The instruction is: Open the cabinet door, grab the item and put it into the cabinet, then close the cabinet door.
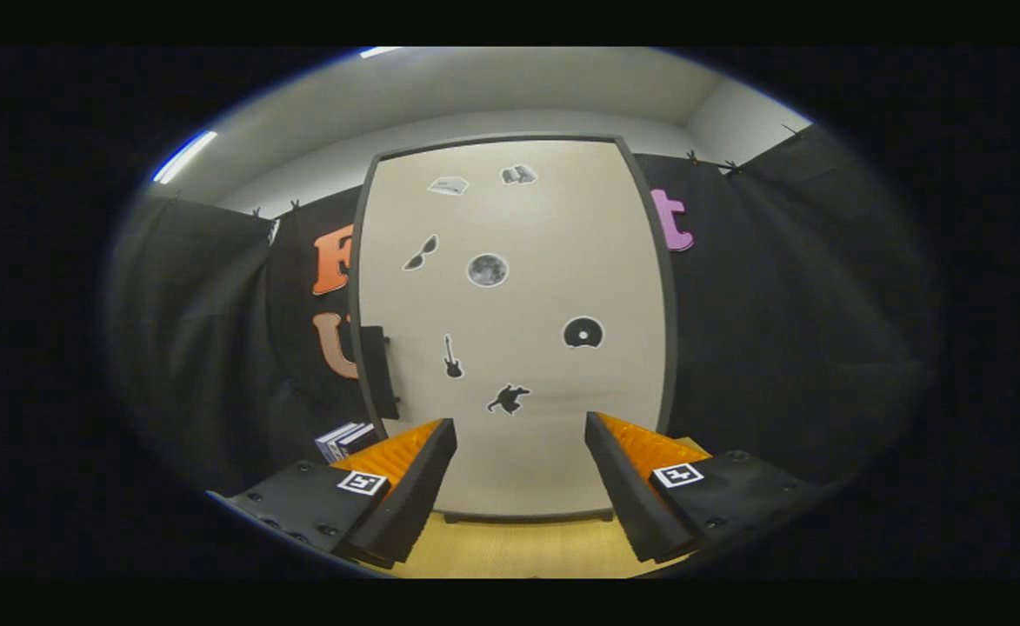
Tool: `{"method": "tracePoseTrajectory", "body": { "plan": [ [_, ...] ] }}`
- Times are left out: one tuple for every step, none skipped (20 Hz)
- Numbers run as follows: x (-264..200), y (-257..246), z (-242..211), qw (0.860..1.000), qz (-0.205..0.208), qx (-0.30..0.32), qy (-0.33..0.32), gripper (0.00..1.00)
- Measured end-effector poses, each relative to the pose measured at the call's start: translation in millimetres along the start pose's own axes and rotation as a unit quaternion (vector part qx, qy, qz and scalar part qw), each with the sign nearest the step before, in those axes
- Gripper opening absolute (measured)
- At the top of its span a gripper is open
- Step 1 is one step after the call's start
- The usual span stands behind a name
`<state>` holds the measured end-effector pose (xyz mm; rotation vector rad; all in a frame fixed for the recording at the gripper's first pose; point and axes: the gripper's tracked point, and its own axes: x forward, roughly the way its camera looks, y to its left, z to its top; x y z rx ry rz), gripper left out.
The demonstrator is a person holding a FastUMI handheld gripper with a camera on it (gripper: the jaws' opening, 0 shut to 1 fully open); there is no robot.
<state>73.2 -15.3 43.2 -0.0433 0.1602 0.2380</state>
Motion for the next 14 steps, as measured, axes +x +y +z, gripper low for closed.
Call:
{"method": "tracePoseTrajectory", "body": {
  "plan": [
    [-7,-12,2,1.000,-0.004,0.000,-0.001,0.96],
    [-15,-25,2,1.000,-0.008,0.000,-0.002,0.96],
    [-23,-36,4,1.000,-0.011,0.001,-0.004,0.96],
    [-30,-46,5,1.000,-0.012,0.001,-0.006,0.96],
    [-36,-56,6,1.000,-0.014,0.001,-0.007,0.96],
    [-43,-65,7,1.000,-0.015,0.000,-0.008,0.96],
    [-48,-73,7,1.000,-0.015,-0.002,-0.010,0.96],
    [-53,-80,8,1.000,-0.015,-0.004,-0.010,0.96],
    [-58,-87,8,1.000,-0.016,-0.007,-0.009,0.96],
    [-63,-94,10,1.000,-0.017,-0.009,-0.010,0.96],
    [-67,-100,12,1.000,-0.017,-0.011,-0.012,0.96],
    [-72,-105,13,1.000,-0.019,-0.011,-0.012,0.96],
    [-76,-109,12,1.000,-0.018,-0.010,-0.012,0.96],
    [-81,-112,11,1.000,-0.018,-0.008,-0.009,0.96]
  ]
}}
